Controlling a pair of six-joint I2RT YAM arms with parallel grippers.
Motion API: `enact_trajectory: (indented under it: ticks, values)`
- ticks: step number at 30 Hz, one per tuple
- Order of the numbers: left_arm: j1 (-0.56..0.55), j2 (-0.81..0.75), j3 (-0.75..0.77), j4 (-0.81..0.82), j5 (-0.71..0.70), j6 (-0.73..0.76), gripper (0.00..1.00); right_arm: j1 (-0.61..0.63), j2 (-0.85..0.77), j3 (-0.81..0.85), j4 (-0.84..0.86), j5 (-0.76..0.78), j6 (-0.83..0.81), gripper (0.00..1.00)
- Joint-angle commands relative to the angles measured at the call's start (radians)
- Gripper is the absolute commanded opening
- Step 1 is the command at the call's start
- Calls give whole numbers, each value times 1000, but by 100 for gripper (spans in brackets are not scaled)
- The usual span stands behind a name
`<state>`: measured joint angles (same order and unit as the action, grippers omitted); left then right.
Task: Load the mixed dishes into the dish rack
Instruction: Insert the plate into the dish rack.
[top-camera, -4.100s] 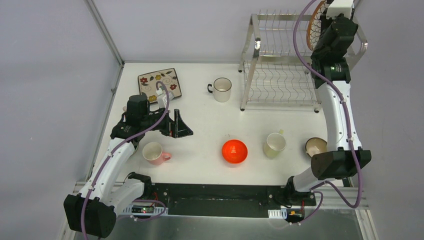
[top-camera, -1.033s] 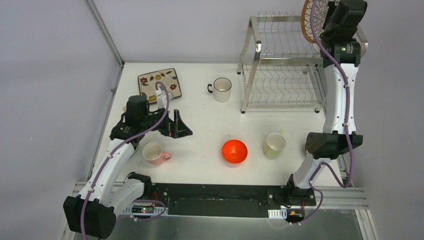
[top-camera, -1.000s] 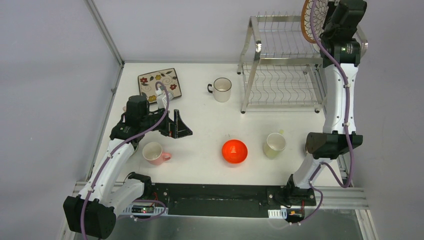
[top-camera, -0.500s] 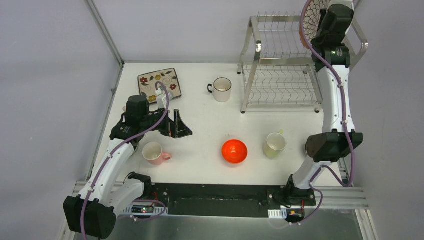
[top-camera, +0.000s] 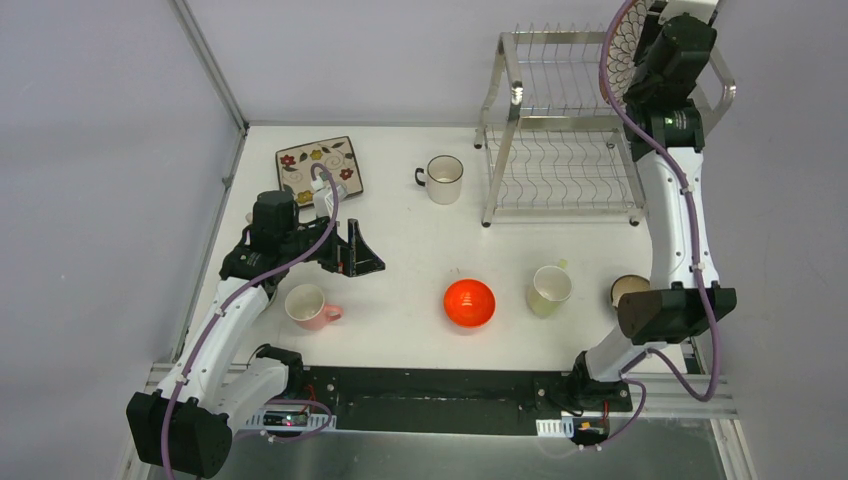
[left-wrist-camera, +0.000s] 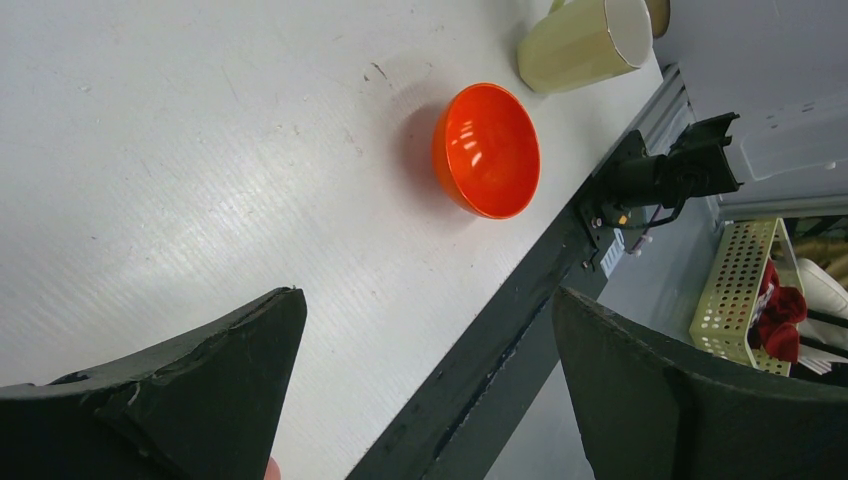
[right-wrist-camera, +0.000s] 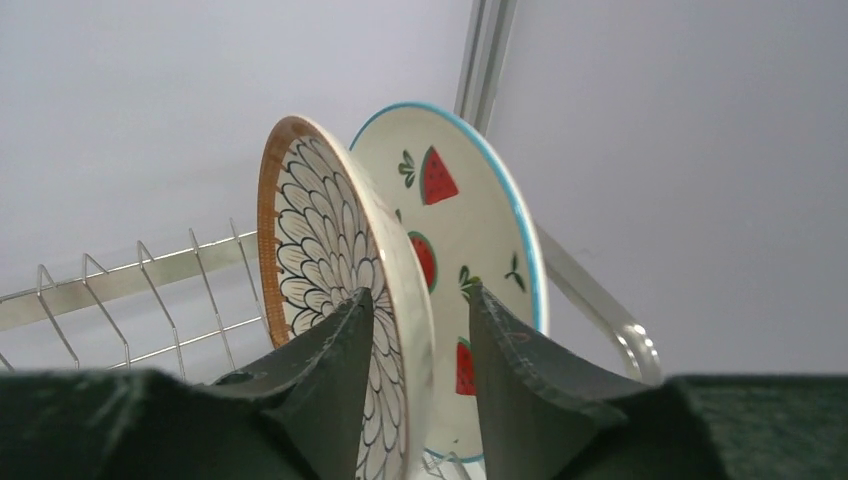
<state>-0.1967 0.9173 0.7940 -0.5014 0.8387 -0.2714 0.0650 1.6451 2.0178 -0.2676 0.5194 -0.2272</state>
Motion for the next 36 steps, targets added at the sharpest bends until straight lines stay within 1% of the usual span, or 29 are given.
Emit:
enact_trajectory:
  ticks: [1, 5, 9, 14, 16, 17, 18, 22, 27, 30, 33, 36]
  values:
    - [-5, -8, 37, 9, 2, 23, 99, 2, -88, -18, 66, 12, -11, 46]
    - [-5, -14, 34, 10, 0, 22, 99, 3, -121, -22, 24, -15, 9, 56]
    - [-5, -18, 29, 8, -17, 20, 99, 8, -169, -28, -51, -64, 70, 68]
    - [-6, -21, 30, -2, -50, 22, 99, 29, -230, -13, -228, -172, 177, 81]
    - [-4, -16, 35, -12, -75, 24, 99, 45, -262, -30, -283, -229, 221, 90]
    - [-4, -14, 38, -17, -92, 24, 99, 57, -280, -42, -305, -259, 253, 97]
    - [-4, -10, 42, -22, -110, 23, 99, 73, -300, -59, -326, -276, 281, 100]
    - [-4, 2, 64, -51, -184, 12, 99, 150, -386, -151, -385, -335, 349, 100]
    - [-3, 31, 109, -75, -279, -16, 99, 267, -487, -317, -417, -402, 428, 100]
    - [-3, 69, 160, -113, -366, -22, 99, 359, -522, -410, -444, -431, 447, 100]
    - [-3, 126, 216, -136, -436, -9, 99, 478, -539, -492, -478, -457, 455, 100]
    - [-3, 181, 280, -139, -473, 59, 99, 582, -556, -572, -497, -462, 476, 100]
